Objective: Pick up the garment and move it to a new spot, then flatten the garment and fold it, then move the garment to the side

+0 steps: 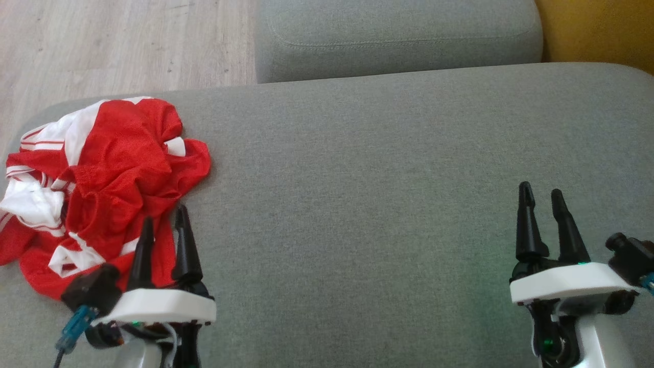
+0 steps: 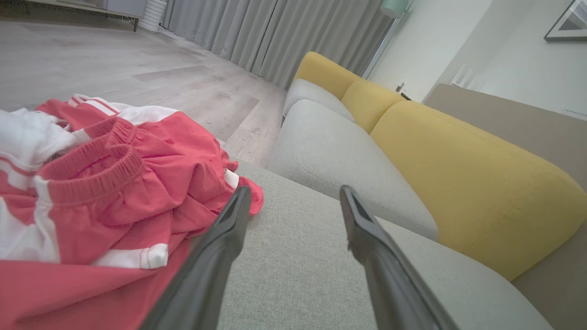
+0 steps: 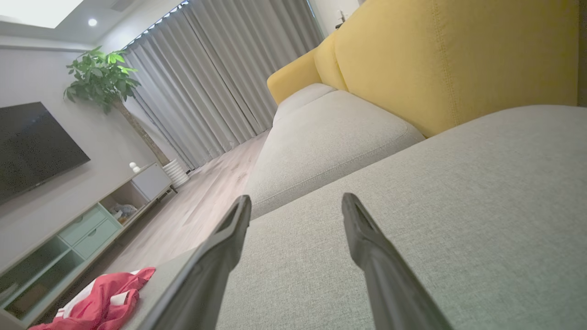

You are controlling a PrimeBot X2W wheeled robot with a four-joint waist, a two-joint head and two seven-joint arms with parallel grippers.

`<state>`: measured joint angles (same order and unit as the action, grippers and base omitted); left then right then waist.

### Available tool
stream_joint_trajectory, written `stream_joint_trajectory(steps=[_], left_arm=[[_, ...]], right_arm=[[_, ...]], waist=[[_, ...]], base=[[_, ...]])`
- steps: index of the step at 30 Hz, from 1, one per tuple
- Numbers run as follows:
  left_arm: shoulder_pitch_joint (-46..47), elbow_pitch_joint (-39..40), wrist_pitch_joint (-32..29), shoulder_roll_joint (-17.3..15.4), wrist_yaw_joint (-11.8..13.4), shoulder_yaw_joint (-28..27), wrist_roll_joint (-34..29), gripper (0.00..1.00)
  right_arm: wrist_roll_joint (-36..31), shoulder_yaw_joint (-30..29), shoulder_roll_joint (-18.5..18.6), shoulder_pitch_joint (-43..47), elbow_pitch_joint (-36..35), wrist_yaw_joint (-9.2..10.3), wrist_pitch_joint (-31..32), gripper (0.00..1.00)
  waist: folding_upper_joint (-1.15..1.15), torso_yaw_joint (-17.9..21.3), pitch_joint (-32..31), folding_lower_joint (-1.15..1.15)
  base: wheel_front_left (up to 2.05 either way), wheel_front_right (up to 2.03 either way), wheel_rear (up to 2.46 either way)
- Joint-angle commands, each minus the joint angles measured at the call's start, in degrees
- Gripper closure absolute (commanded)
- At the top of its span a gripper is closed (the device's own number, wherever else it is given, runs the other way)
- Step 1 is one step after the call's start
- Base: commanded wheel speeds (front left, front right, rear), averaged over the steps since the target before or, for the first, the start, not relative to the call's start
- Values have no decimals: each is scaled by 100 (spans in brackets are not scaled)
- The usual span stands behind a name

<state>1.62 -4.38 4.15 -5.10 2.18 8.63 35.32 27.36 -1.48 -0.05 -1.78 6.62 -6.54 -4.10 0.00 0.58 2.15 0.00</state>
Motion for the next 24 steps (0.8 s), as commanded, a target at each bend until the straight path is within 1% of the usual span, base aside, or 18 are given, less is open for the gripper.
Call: stream_joint_trajectory(steps=[1,15,24], left_arm=[[332,242,79,-133,64,-4,-204,0],[531,110,350,-554,599,750,-1183,0],[709,-170,524,-816,814,1240,-1804,0]], right_arm=[[-244,140,5,-282,-259,-54,-86,0],[-1433,296,5,-330,-364,-65,-356,0],[-2256,381,5,-362,-340,-72,-530,0]], waist=[[0,4,7,0],[0,25,30,0],[0,10,29,0]], base=[[0,0,0],[0,0,0],[0,0,0]])
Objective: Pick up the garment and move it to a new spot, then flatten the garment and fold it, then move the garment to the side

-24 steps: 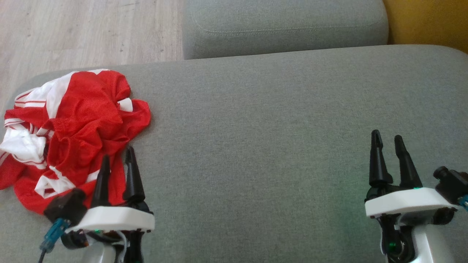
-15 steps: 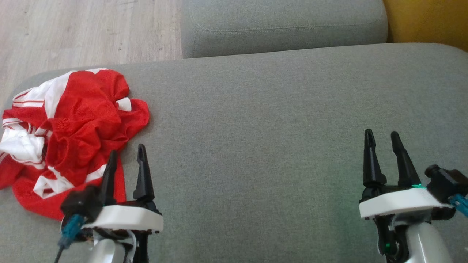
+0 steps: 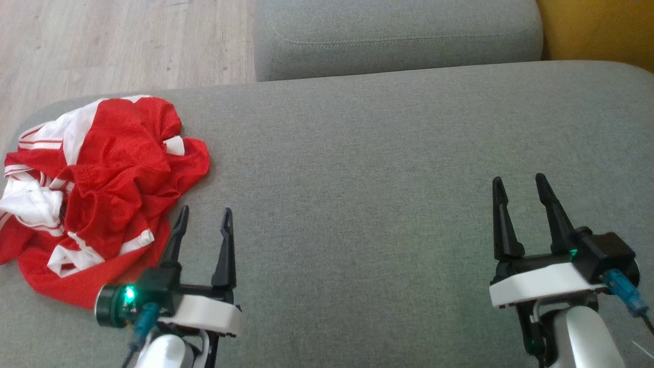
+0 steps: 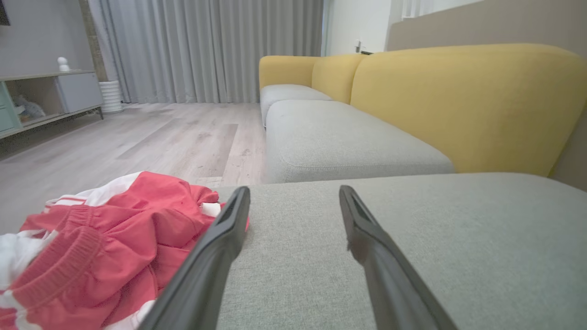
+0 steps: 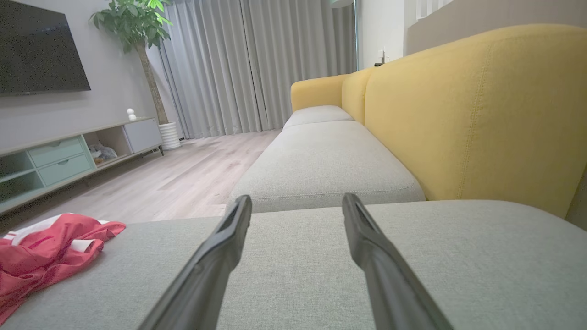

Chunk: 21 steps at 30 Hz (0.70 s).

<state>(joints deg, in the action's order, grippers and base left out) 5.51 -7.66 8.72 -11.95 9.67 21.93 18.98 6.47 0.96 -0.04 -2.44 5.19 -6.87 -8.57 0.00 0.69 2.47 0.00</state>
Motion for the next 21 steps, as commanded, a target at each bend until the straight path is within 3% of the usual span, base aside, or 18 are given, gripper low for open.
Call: stream_joint_trajectory(steps=[1,11,15,21], left_arm=[[340,121,86,-164,92,-33,-258,0],[533,-52,280,-333,491,464,-976,0],[457,137,338,-151,494,289,-562,0],[267,398,454,14,282,-73,-299,0]], right_arm=[[-265,142,4,-297,-171,-40,-102,0],[-1133,225,4,-353,-75,-48,-296,0],[-783,261,4,-326,21,-50,-354,0],[-92,284,4,-281,34,-55,-469,0]], waist=[[0,-2,-6,0],[0,-15,-18,0],[0,-20,-4,0],[0,-21,38,0]], base=[[0,0,0],[0,0,0],[0,0,0],[0,0,0]])
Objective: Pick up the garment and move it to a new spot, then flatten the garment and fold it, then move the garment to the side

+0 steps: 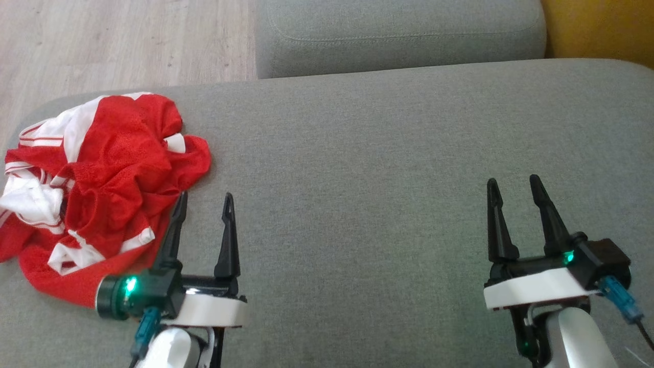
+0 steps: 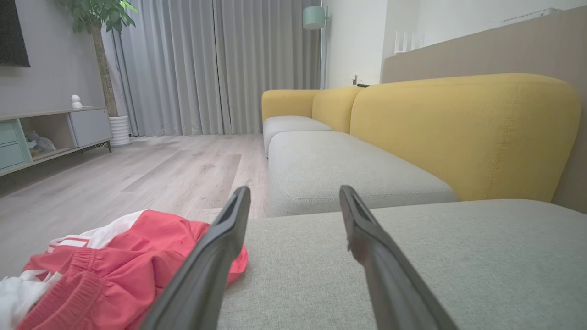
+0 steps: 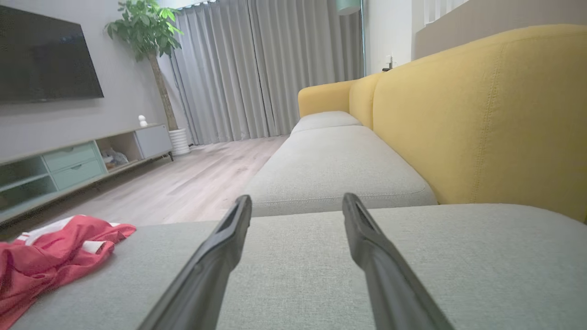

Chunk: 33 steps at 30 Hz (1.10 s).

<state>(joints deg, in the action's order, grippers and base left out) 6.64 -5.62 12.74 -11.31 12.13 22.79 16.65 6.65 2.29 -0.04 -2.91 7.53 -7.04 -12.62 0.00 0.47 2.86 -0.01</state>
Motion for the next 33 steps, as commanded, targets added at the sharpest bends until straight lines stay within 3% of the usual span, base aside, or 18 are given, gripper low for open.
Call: stream_joint_trajectory(steps=[1,14,23,33], left_arm=[[115,204,71,-18,-10,-203,-74,0],[-191,-108,226,392,-457,-745,-642,0],[-267,-229,226,575,-672,-1021,-821,0],[-231,-307,226,706,-719,-1218,-988,0]], right_arm=[[-75,165,4,-224,-202,-39,-84,0],[265,291,4,-226,439,-45,-238,0],[268,335,4,-232,484,-45,-238,0],[135,426,4,-91,438,-45,-238,0]], waist=[[0,3,5,1],[0,44,-49,1],[0,24,-156,1],[0,-584,-261,1]], base=[[0,0,0],[0,0,0],[0,0,0],[0,0,0]])
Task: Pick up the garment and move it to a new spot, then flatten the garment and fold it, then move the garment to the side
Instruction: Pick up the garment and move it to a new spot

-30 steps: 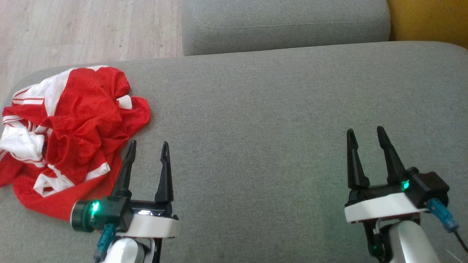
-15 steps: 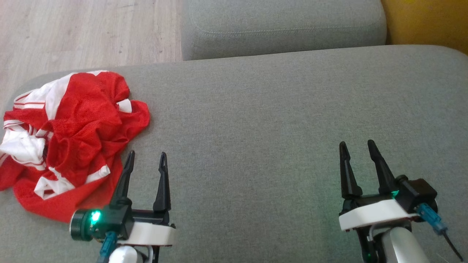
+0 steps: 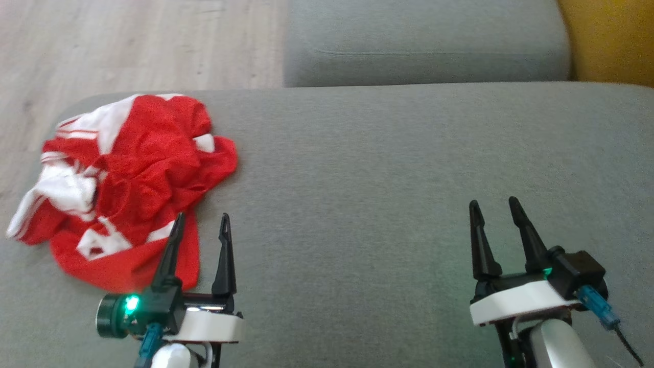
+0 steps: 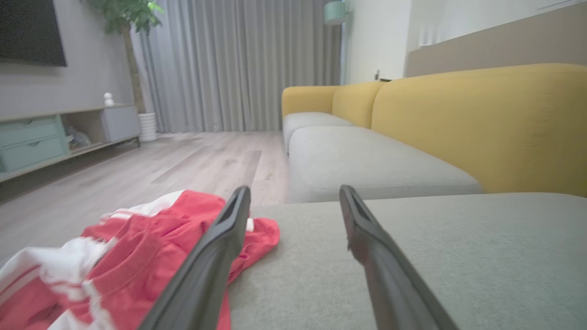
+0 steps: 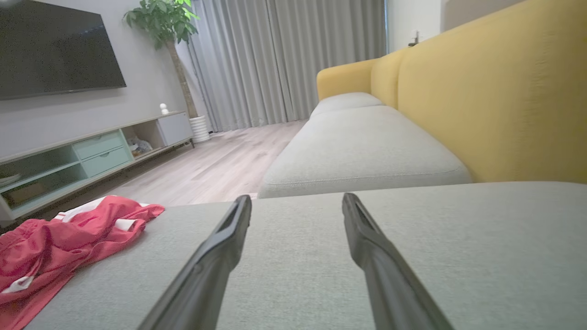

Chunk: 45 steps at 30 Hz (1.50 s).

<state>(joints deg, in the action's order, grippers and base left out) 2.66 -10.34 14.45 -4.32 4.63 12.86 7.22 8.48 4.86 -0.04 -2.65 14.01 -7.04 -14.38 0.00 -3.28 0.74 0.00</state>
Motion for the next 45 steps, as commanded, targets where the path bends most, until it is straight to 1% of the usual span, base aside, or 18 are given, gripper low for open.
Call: stream_joint_trajectory(steps=[1,2,6,11,19,26,32,35,37,41,43,45], left_arm=[[157,158,55,13,37,-253,-60,0],[157,158,55,13,37,-253,-60,0],[49,83,55,2,26,-373,-112,0],[-99,64,55,-49,46,-519,-197,0],[-210,18,55,-47,25,-615,-249,0],[-276,-15,55,-73,-12,-696,-274,0],[-243,-42,55,-151,-76,-734,-312,0],[68,-158,55,-315,-262,-648,-382,0],[438,-353,-61,-481,-469,-567,-421,0],[1366,-864,-642,-852,-937,-389,-421,0],[1825,-1171,-993,-1018,-1091,-254,-341,0],[2253,-1468,-1357,-1200,-1171,-74,-225,0]], right_arm=[[-46,202,4,-106,-220,-45,-62,0],[-46,202,4,-106,-220,-45,-62,0],[13,318,4,-13,-222,-45,-62,0],[12,603,4,54,-220,-45,-62,0],[122,822,4,180,-245,-45,-62,0],[120,996,4,283,-237,-45,-62,0],[81,1090,4,292,-261,-45,-62,0],[54,1045,4,229,-290,-45,-62,0],[28,1013,4,163,-303,-45,-62,0],[-25,931,4,-6,-322,-45,-62,0],[-39,893,4,-88,-335,-45,-62,0],[-51,863,4,-168,-348,-45,-62,0]], waist=[[0,-301,-68,0],[0,-301,-68,0],[0,-696,-221,0],[0,-1124,-363,0],[0,-1692,-482,0],[0,-2011,-514,0],[0,-1977,-410,0],[0,-1863,-221,0],[0,-1767,-82,0],[0,-1540,228,0],[0,-1423,374,0],[0,-1313,515,0]], base=[[0,0,0],[0,0,0],[0,0,0],[0,0,0],[0,0,0],[0,0,0],[0,0,0],[0,0,0],[0,0,0],[0,0,0],[0,0,0],[0,0,0]])
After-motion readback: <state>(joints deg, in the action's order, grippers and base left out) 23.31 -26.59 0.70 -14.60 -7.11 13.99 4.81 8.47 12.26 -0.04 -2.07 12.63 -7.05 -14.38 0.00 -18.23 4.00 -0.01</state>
